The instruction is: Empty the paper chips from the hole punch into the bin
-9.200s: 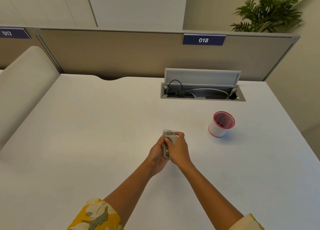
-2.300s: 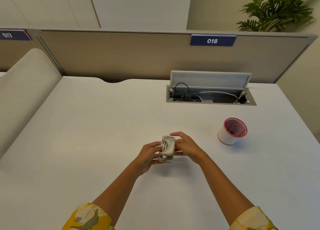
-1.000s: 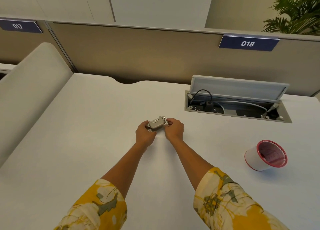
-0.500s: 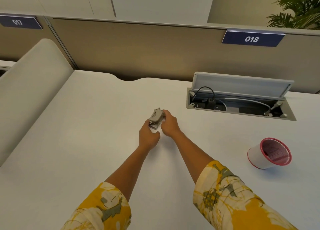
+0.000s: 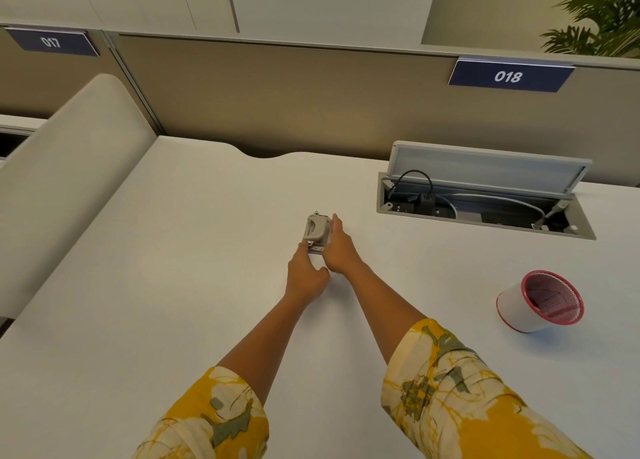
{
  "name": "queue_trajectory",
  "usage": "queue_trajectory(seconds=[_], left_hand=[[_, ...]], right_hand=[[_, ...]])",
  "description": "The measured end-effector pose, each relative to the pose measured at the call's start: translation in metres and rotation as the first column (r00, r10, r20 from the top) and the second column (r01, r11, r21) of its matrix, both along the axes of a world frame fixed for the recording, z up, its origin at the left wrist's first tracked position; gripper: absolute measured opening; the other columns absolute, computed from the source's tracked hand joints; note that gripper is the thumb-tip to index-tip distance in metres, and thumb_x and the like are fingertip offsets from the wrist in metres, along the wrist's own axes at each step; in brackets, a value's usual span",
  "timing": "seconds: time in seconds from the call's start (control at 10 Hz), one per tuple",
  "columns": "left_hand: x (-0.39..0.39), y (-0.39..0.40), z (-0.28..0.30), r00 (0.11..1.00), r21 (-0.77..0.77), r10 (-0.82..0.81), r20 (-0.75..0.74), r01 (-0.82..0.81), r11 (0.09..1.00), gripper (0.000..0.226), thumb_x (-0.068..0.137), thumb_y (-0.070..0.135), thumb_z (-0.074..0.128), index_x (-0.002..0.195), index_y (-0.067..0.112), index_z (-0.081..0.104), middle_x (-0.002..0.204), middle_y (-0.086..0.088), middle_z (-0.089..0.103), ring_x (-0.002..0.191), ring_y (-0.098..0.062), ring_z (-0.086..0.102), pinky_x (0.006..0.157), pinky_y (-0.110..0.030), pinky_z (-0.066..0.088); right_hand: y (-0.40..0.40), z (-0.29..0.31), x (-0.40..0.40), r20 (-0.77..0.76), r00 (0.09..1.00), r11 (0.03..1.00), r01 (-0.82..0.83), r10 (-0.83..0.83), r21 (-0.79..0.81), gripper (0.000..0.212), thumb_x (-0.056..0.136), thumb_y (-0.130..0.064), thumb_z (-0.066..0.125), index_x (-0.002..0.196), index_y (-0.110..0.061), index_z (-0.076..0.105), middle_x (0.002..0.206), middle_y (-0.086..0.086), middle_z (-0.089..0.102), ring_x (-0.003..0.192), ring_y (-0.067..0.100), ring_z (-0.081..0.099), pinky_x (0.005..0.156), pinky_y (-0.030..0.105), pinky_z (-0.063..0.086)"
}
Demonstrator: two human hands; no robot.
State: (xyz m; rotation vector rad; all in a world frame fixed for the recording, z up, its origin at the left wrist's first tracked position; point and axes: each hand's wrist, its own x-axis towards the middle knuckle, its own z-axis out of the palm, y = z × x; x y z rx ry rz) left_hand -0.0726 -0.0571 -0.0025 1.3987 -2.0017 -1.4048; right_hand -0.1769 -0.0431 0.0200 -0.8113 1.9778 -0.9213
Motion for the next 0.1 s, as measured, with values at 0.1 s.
queue_trajectory(seconds=[0.1], left_hand=[[0.0004, 0.0031, -0.0011, 1.0, -0.056, 0.012, 0.018, -0.011, 0.998, 0.079, 0.085, 0.0, 0.062, 0.155, 0.011, 0.026, 0.16, -0.009, 0.036, 0.148, -0.027, 0.034, 0.118, -0.035, 0.034]], right_hand=[[0.0115, -0.0099, 0.0045, -0.079, 0.991, 0.994, 0.103, -0.106, -0.041, 0.072, 0.094, 0.004, 0.046, 0.154, -0.012, 0.011, 0.16, 0.011, 0.025, 0.145, 0.03, 0.029, 0.117, 0.038, 0.028]])
